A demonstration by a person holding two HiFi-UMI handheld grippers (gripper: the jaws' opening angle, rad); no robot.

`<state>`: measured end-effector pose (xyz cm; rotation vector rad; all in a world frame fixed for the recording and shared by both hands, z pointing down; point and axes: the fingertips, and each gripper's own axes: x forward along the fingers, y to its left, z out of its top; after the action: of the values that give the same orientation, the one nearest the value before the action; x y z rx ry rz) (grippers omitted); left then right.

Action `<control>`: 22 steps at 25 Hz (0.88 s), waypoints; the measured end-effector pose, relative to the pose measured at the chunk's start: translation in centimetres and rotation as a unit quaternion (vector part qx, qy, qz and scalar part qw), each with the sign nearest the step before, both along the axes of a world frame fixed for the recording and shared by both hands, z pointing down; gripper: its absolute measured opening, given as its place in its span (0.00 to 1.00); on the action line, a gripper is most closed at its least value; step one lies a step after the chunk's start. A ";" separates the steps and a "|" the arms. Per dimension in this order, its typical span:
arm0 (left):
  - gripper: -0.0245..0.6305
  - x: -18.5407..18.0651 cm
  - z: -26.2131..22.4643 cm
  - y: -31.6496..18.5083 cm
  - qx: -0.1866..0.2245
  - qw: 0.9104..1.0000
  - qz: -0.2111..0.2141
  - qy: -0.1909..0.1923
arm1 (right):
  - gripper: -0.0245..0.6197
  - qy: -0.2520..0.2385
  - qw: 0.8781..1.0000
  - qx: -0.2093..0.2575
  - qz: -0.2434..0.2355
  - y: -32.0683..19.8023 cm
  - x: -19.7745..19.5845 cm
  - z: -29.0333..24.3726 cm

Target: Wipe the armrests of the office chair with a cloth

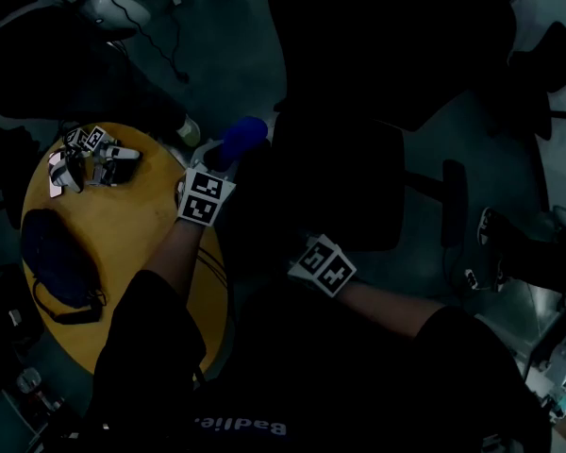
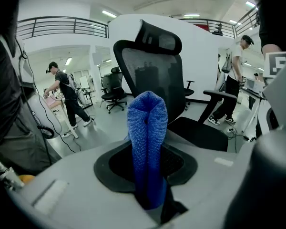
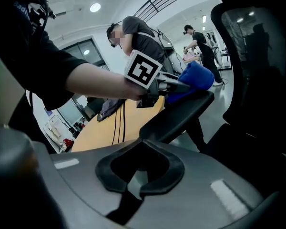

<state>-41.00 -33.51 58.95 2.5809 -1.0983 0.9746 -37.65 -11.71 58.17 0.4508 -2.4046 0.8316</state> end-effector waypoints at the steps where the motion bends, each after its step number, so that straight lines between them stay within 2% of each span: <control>1: 0.23 0.1 0.2 0.1 -0.002 1.000 0.003 0.000 | 0.05 0.001 1.000 -0.004 0.001 0.2 -0.2 0.3; 9: 0.23 0.4 0.4 0.8 -0.003 1.000 0.006 0.007 | 0.05 0.007 0.999 -0.032 0.019 0.5 -1.0 2.6; 22: 0.23 -0.4 0.0 4.3 -0.009 1.000 0.013 0.006 | 0.05 0.012 0.999 -0.026 0.023 0.4 -1.3 2.8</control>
<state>-41.38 -29.22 58.99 2.5894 -1.0492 0.9694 -38.96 -11.30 60.98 0.4946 -2.3521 0.9028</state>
